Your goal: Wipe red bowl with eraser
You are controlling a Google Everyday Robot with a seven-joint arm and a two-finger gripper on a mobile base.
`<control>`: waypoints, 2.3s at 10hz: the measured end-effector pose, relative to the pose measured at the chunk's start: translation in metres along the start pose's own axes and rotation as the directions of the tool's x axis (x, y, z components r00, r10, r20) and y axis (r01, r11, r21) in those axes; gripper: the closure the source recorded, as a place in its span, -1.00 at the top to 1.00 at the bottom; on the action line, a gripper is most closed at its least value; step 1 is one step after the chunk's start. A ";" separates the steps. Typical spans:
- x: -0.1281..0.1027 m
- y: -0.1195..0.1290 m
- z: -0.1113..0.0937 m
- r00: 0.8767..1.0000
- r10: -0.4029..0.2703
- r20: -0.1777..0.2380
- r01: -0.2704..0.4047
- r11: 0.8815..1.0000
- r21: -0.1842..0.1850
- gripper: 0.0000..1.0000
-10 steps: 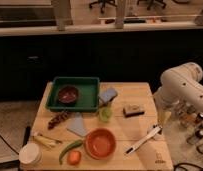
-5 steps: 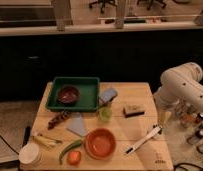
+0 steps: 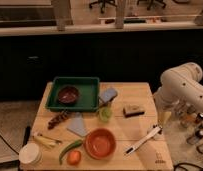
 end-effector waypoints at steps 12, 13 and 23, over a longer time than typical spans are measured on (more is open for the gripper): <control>-0.021 -0.034 0.058 0.974 -0.226 -0.008 0.226 0.974 0.024 0.60; -0.023 -0.037 0.065 0.970 -0.243 -0.004 0.243 0.970 0.025 0.60; -0.023 -0.057 0.117 0.930 -0.366 0.039 0.365 0.930 0.025 0.60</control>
